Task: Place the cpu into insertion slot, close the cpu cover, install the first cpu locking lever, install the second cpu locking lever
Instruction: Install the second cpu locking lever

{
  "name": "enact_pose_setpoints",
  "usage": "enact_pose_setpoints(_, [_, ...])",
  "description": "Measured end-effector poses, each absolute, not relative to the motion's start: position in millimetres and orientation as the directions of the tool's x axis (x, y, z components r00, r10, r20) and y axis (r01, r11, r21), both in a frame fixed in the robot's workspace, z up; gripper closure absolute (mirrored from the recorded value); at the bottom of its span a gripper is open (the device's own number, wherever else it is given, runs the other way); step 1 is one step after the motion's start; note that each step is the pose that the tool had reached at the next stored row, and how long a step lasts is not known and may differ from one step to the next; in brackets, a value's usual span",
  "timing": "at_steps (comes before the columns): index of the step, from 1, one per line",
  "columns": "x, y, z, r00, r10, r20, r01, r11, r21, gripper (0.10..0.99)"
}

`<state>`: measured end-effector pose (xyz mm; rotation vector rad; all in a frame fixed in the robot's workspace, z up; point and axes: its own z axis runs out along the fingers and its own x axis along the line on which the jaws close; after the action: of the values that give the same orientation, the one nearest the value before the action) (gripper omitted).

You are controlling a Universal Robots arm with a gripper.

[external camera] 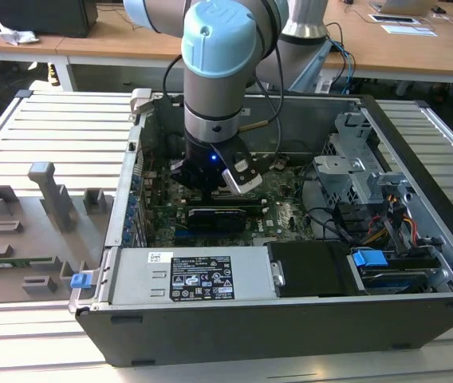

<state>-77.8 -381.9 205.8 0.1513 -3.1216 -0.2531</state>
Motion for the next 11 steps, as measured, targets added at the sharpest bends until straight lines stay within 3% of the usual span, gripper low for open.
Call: enact_pose_setpoints(11, [-82,-368,200,-0.988,-0.157,-0.002,-0.155,0.974,0.164,0.98])
